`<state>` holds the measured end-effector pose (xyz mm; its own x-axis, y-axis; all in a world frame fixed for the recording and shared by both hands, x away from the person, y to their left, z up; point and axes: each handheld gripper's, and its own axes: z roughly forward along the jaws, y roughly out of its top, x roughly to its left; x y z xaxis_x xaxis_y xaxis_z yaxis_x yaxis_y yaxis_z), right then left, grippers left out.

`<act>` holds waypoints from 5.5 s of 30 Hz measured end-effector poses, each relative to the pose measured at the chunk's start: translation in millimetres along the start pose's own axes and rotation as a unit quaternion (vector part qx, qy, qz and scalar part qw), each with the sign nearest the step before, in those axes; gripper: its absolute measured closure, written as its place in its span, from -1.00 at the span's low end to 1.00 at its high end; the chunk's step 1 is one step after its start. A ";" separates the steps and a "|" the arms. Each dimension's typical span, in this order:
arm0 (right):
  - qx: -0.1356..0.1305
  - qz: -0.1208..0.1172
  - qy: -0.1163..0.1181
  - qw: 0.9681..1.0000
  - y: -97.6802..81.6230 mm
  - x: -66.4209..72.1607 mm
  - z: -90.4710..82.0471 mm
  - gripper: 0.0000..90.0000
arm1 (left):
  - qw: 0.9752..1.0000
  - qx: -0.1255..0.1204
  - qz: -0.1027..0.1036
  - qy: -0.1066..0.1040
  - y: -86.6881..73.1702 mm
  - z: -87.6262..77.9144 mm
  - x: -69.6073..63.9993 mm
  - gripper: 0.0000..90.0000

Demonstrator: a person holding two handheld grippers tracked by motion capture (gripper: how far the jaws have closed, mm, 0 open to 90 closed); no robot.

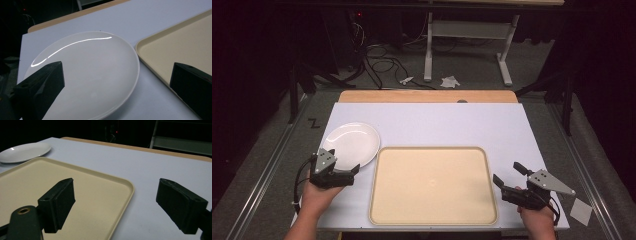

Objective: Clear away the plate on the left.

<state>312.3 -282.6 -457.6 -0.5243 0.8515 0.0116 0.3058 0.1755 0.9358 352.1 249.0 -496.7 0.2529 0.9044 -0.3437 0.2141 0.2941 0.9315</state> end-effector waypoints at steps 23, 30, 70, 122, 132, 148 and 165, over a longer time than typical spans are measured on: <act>0.005 0.002 -0.005 1.000 -1.3 1.1 -1.0 -0.64 | 0.981 0.079 0.179 -0.009 -28.5 7.5 -14.0 -1.00; 0.002 0.001 -0.007 1.000 -0.5 0.5 -1.5 -0.64 | 0.956 0.122 0.265 -0.012 -36.7 4.5 -19.3 -0.99; 0.003 -0.002 -0.001 1.000 0.5 2.2 -0.9 -0.64 | 0.917 0.139 0.372 -0.030 -56.2 -0.5 -13.9 -0.31; 0.007 -0.002 0.002 1.000 -0.1 1.9 2.0 -0.64 | 0.884 0.190 0.428 -0.025 -66.4 26.5 -2.3 0.63; 0.003 -0.003 0.001 1.000 0.5 0.3 1.0 -0.64 | 0.881 0.154 0.447 -0.027 -63.2 23.5 -6.9 0.88; 0.002 -0.003 -0.001 1.000 0.9 0.4 -0.1 -0.64 | 0.896 0.102 0.432 -0.015 -47.8 20.8 -13.2 0.94; -0.002 -0.004 -0.001 1.000 2.0 1.0 -1.0 -0.64 | 0.914 0.040 0.402 -0.033 -29.0 -2.7 -39.7 0.94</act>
<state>311.6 -282.0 -455.3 -0.5256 0.8507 0.0044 0.2989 0.1799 0.9372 333.3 205.4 -509.7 0.4141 0.7973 0.4391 0.0019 -0.4831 0.8756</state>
